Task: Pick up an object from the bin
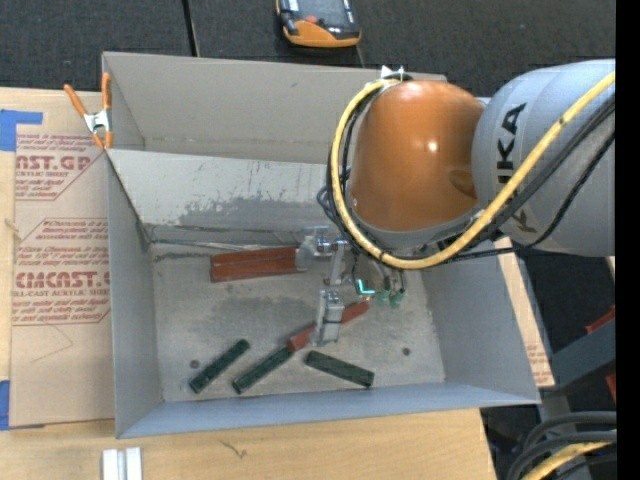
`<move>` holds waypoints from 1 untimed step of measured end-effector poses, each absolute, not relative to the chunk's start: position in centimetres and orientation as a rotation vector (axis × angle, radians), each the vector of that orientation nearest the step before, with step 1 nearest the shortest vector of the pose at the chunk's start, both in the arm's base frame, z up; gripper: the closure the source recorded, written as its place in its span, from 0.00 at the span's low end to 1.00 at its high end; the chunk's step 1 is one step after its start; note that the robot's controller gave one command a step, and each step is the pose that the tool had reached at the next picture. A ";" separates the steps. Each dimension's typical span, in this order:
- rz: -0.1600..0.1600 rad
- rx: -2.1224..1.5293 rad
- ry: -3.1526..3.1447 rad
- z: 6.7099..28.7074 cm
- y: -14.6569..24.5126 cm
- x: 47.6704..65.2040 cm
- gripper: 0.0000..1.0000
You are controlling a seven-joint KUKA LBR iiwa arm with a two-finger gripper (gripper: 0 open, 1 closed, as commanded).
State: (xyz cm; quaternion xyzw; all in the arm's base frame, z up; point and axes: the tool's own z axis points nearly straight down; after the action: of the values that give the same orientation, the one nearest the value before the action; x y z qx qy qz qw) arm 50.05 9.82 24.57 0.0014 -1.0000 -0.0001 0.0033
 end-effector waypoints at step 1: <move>-0.002 0.001 -3.143 25.0 9.8 50.2 0.00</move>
Offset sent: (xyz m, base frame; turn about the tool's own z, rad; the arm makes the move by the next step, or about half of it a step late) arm 0.0142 -0.0582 -0.1757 0.0517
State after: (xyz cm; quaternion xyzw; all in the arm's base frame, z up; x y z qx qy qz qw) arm 50.20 9.76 24.96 0.0003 -1.0000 -0.0007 -0.0006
